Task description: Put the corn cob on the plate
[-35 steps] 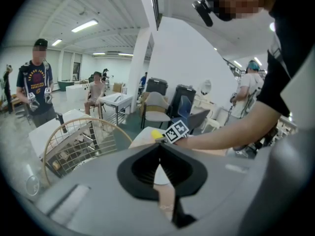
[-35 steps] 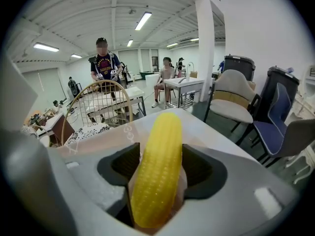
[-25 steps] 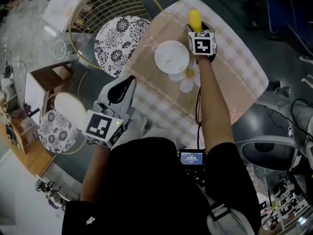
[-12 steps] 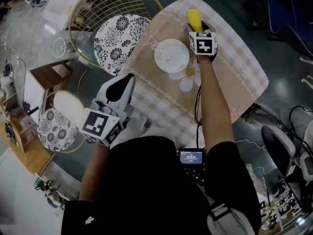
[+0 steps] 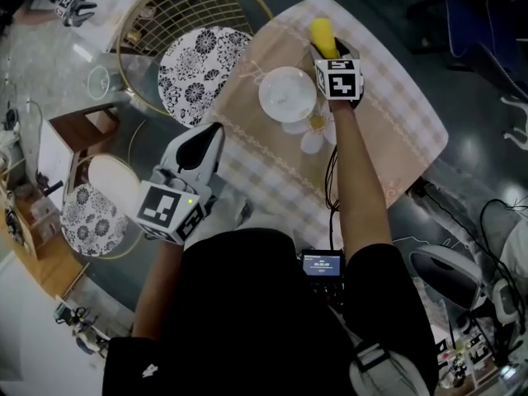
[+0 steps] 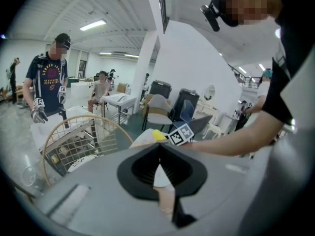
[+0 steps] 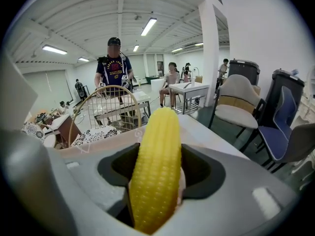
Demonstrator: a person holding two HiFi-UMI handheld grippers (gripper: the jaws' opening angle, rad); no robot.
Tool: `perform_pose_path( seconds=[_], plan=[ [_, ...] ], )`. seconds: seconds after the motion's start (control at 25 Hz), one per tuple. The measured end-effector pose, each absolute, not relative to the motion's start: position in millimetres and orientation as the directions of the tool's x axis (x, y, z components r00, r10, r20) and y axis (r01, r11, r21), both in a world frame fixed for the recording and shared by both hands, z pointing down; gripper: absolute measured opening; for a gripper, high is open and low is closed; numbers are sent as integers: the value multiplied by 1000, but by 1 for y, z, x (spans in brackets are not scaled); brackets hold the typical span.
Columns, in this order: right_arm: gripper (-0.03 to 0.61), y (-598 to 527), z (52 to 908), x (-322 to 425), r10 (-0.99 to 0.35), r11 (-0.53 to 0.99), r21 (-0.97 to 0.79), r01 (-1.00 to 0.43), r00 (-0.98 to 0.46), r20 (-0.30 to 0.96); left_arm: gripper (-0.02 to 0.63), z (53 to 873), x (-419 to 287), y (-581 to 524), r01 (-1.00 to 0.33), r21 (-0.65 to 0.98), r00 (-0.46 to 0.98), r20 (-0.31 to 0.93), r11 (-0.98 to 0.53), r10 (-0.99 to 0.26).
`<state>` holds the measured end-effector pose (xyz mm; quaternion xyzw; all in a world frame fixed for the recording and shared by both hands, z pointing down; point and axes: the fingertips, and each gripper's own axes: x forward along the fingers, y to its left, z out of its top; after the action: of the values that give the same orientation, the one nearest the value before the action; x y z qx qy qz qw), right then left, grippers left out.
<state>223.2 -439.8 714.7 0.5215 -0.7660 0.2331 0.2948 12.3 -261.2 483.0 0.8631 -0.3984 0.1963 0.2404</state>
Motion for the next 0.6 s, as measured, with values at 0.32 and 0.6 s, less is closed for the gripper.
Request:
perform_pose_path(
  seconds=[0.32, 0.6],
  plan=[
    [258, -405, 701, 202, -644, 403, -55, -913, -326, 692, 3, 474, 11, -257, -782, 253, 608, 512, -570, -607],
    [256, -365, 705, 179, -609, 452, -82, -888, -374, 699, 3, 480, 7, -244, -780, 238, 605, 527, -579, -598]
  ],
)
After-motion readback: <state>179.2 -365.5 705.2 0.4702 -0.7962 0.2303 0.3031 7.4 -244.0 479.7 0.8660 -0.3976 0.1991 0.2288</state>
